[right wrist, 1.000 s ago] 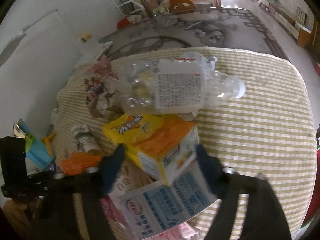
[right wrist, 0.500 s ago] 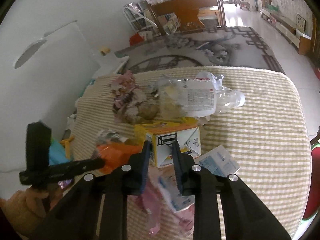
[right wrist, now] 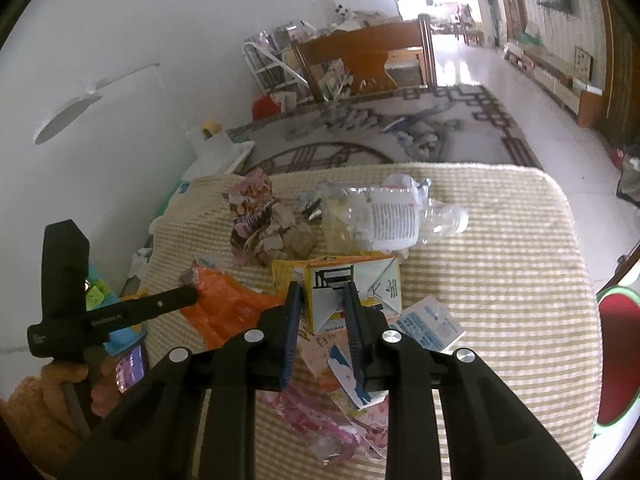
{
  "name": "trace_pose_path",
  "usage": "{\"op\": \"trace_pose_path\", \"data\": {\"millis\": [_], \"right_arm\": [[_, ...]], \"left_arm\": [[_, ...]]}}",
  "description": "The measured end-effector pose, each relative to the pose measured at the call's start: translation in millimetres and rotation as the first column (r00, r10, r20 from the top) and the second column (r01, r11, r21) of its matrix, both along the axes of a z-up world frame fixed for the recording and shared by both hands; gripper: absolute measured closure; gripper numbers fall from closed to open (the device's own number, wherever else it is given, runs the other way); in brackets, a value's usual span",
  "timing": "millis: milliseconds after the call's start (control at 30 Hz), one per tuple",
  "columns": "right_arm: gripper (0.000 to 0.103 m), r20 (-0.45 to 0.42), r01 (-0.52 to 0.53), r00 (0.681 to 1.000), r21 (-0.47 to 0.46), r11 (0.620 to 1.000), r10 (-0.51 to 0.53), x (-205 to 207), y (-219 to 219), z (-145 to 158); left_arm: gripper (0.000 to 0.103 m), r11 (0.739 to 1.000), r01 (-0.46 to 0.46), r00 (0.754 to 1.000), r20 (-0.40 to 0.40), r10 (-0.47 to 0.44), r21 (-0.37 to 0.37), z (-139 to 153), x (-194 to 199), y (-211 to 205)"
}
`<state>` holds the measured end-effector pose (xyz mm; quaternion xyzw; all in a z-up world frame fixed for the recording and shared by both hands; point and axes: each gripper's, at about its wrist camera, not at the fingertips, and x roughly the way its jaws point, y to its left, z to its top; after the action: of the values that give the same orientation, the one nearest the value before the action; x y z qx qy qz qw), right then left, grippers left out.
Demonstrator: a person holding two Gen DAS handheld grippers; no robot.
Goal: Collect trash
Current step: 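Grasp the orange snack bag with the left tool while the right tool grasps the yellow juice box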
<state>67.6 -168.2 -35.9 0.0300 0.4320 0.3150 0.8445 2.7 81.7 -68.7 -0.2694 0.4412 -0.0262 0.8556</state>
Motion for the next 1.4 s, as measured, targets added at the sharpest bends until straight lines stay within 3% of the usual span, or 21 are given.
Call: {"op": "trace_pose_path", "data": {"millis": [467,500,533,800,933,967,1000,1033,1267,1400], "right_arm": [[0.088,0.086,0.096,0.992,0.023,0.995,-0.098,1.7,-24.6,27.6],[0.09,0.083,0.109,0.99,0.024,0.994,-0.11,2.2,-28.7,27.4],[0.103,0.08,0.12,0.989,0.024,0.992,-0.121,2.5,-32.6,27.1],[0.101,0.046,0.192,0.98,0.017,0.981,-0.192,2.0,-64.5,21.4],[0.091,-0.001,0.204,0.979,-0.022,0.979,-0.204,11.4,-73.8,6.9],[0.077,0.001,0.201,0.979,-0.053,0.978,-0.201,13.7,-72.4,3.0],[0.057,0.009,0.197,0.98,-0.075,0.978,-0.197,14.2,-71.6,0.8],[0.047,0.028,0.193,0.981,-0.109,0.975,-0.191,14.3,-68.9,-2.0],[0.039,0.033,0.094,0.995,-0.239,0.966,-0.089,10.6,-44.5,-29.5],[0.033,0.087,0.052,0.996,-0.325,0.944,-0.025,9.4,-25.8,-40.7]], "left_arm": [[0.069,0.999,0.048,0.992,0.115,-0.048,0.003,43.0,11.2,-19.2],[0.069,0.998,0.055,0.991,0.12,-0.056,0.005,44.7,12.6,-22.4],[0.069,0.998,0.061,0.991,0.123,-0.061,0.006,45.8,13.1,-24.3],[0.069,0.994,0.11,0.987,0.116,-0.11,0.006,44.2,22.1,-46.7],[0.069,0.992,0.126,0.986,0.105,-0.126,0.009,40.0,24.7,-53.7],[0.069,0.992,0.129,0.987,0.1,-0.129,0.01,38.7,25.4,-55.7],[0.069,0.991,0.13,0.987,0.096,-0.131,0.01,37.2,25.6,-56.3],[0.069,0.991,0.13,0.987,0.091,-0.13,0.011,35.7,25.3,-56.5],[0.069,0.995,0.101,0.993,0.065,-0.101,0.006,28.9,20.4,-47.9],[0.069,0.996,0.089,0.995,0.052,-0.088,-0.001,24.8,18.7,-44.1]]}}
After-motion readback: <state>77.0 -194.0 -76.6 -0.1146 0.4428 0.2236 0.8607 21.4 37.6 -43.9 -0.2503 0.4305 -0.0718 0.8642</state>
